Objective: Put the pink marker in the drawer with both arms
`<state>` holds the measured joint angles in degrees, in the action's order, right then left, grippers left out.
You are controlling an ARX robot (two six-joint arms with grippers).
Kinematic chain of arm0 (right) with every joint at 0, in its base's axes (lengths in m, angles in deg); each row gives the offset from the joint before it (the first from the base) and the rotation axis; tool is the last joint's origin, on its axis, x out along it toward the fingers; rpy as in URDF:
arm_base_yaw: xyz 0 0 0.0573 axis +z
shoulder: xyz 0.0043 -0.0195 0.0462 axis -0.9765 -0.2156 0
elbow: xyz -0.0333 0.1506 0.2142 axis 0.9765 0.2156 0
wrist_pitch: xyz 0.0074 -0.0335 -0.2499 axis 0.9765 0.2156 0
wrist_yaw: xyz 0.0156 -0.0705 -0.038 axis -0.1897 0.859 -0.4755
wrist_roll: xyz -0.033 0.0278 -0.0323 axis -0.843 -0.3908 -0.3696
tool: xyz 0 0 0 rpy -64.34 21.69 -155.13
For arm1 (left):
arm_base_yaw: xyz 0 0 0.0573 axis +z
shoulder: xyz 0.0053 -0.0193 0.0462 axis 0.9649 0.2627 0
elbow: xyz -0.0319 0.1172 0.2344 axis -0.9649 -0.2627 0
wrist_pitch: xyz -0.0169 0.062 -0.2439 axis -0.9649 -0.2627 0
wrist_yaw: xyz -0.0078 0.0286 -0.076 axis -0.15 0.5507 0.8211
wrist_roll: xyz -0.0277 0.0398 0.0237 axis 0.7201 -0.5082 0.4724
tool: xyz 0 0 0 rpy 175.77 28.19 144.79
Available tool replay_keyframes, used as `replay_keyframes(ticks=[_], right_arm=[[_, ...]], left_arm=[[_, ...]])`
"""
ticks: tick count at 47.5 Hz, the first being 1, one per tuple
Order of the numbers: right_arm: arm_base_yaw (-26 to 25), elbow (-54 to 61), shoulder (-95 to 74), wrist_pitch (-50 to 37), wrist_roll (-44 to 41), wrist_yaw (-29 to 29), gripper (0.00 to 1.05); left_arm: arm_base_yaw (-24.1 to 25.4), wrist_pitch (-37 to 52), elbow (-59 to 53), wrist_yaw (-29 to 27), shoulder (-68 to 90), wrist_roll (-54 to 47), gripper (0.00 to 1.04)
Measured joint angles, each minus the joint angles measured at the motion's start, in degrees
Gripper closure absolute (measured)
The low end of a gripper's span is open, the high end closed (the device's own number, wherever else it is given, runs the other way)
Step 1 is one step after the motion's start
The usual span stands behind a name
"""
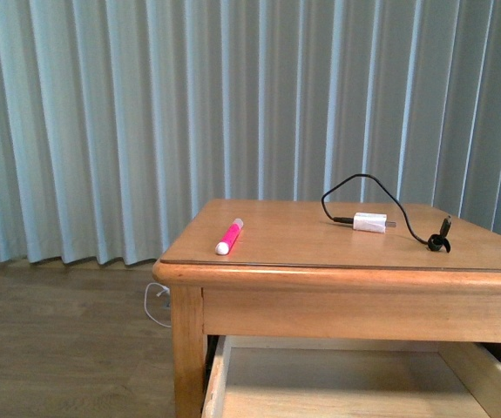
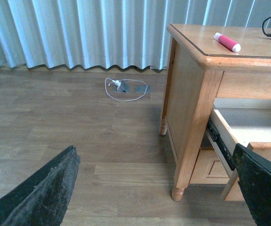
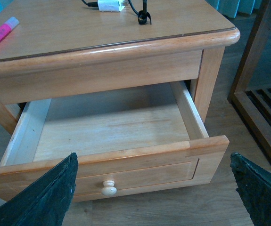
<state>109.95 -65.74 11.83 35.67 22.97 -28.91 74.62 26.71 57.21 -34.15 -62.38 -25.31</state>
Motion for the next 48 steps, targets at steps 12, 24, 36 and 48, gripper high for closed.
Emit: replay_keyframes(ticks=[12, 24, 36, 48], right_arm=[[0.00, 0.00, 0.00, 0.00, 0.00, 0.00, 0.08], [0.00, 0.00, 0.00, 0.00, 0.00, 0.00, 0.08], [0.04, 0.02, 0.02, 0.00, 0.00, 0.07, 0.08], [0.04, 0.02, 0.02, 0.00, 0.00, 0.09, 0.08]], left_arm=[[0.00, 0.00, 0.00, 0.00, 0.00, 0.00, 0.06], [0.00, 0.00, 0.00, 0.00, 0.00, 0.02, 0.06], [0.87, 7.54, 2.80, 15.30, 11.91, 3.32, 0.06], [-10.23, 23.39, 21.14, 3.43, 45.29, 3.04, 0.06]])
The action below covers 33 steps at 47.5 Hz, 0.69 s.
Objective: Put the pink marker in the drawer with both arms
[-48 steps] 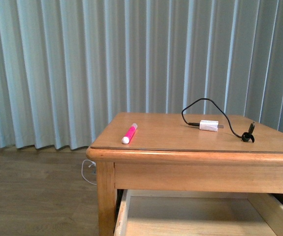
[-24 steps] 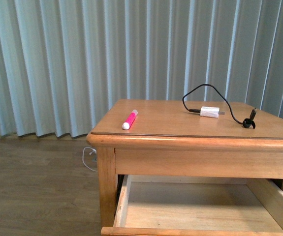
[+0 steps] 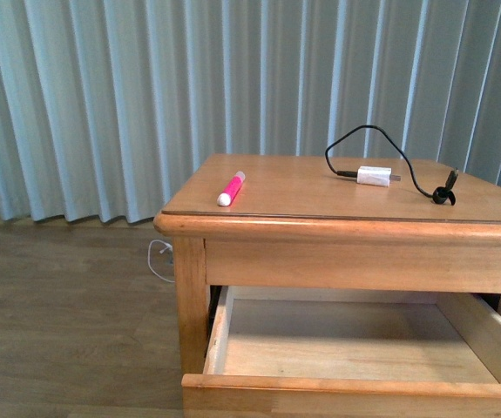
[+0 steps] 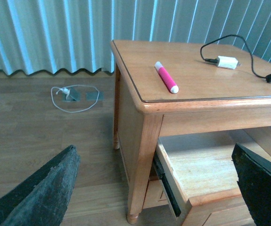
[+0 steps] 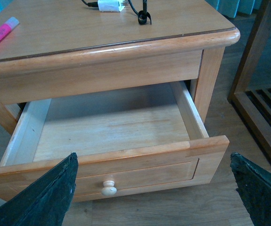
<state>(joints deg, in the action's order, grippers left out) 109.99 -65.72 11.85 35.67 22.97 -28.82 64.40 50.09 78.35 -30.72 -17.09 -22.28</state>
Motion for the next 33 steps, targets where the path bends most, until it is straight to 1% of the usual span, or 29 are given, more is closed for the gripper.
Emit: replay_keyframes(ticks=[3, 7, 12, 21, 27, 33], right_arm=[[0.00, 0.00, 0.00, 0.00, 0.00, 0.00, 0.08], [0.00, 0.00, 0.00, 0.00, 0.00, 0.00, 0.08], [0.00, 0.00, 0.00, 0.00, 0.00, 0.00, 0.08], [0.00, 0.00, 0.00, 0.00, 0.00, 0.00, 0.08], [0.00, 0.00, 0.00, 0.00, 0.00, 0.00, 0.08], [0.00, 0.00, 0.00, 0.00, 0.00, 0.00, 0.08]], left_arm=[[-1.97, 1.84, 4.37, -2.27, 9.16, 0.11, 0.06], [-2.86, 2.25, 9.84, -3.96, 18.53, 1.49, 0.06], [-2.95, 1.60, 15.37, -4.55, 25.51, 2.95, 0.06], [-3.28, -0.68, 28.48, -7.87, 38.88, 6.03, 0.06], [-5.09, -3.50, 37.22, -9.46, 44.37, 7.23, 0.06], [-7.58, -5.77, 44.13, -12.28, 49.70, 7.74, 0.06]])
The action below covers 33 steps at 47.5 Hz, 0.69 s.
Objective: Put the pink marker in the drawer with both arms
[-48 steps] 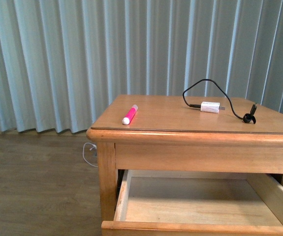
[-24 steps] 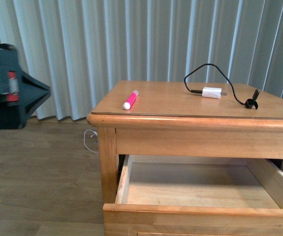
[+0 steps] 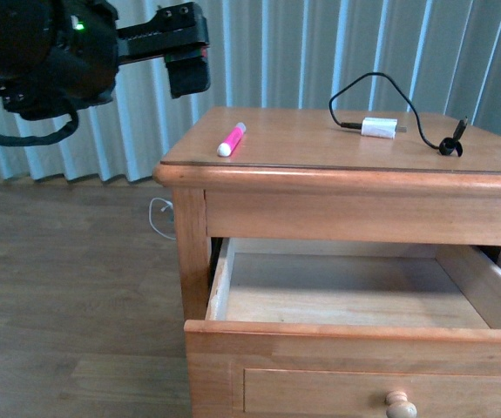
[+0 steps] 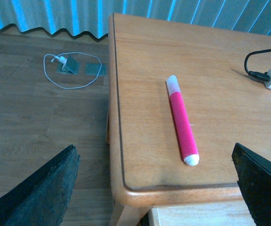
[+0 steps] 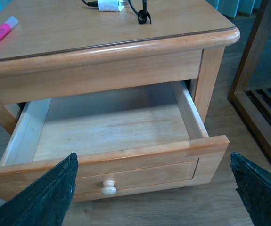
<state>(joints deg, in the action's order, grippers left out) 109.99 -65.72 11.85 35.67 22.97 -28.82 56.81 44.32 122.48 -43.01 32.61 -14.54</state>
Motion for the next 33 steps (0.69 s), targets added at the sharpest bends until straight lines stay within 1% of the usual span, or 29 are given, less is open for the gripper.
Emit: replay_keyframes(ticks=[5, 11, 15, 33], right_arm=[[0.00, 0.00, 0.00, 0.00, 0.00, 0.00, 0.08], [0.00, 0.00, 0.00, 0.00, 0.00, 0.00, 0.08], [0.00, 0.00, 0.00, 0.00, 0.00, 0.02, 0.08], [0.00, 0.00, 0.00, 0.00, 0.00, 0.02, 0.08]], left_arm=[[-1.70, -1.29, 3.50, -1.57, 3.54, -0.02, 0.06], [-3.78, -5.27, 10.43, -4.00, 9.51, -0.04, 0.06], [-4.68, -7.28, 12.96, -5.90, 11.61, -0.42, 0.06], [-6.47, -11.58, 19.34, -8.72, 17.14, -1.90, 0.06]])
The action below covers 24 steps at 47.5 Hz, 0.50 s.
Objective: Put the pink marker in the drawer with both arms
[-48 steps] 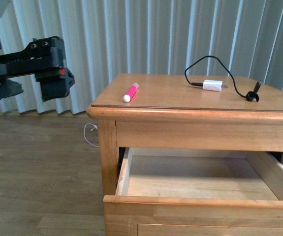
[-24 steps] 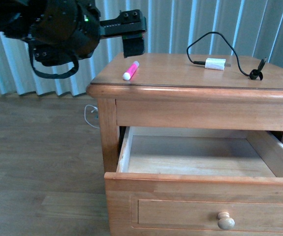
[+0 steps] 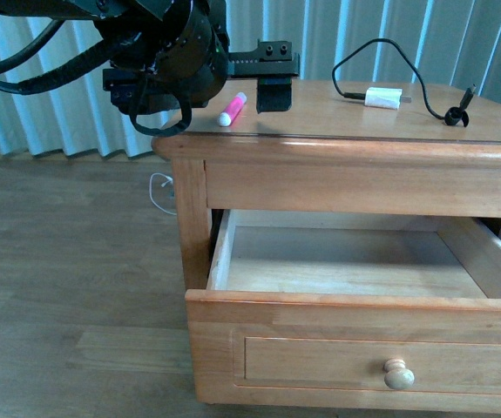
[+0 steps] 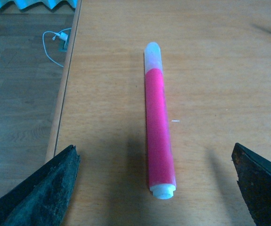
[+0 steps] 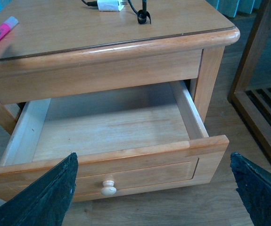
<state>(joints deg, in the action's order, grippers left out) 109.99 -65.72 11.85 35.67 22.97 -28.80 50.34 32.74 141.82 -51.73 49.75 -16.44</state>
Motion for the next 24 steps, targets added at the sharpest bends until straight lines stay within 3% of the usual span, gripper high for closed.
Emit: replay_keyframes(ticks=[24], right_arm=[[0.00, 0.02, 0.00, 0.00, 0.00, 0.00, 0.08]], left_arm=[[-0.33, -6.58, 4.22, -2.78, 2.82, -5.01, 0.06]])
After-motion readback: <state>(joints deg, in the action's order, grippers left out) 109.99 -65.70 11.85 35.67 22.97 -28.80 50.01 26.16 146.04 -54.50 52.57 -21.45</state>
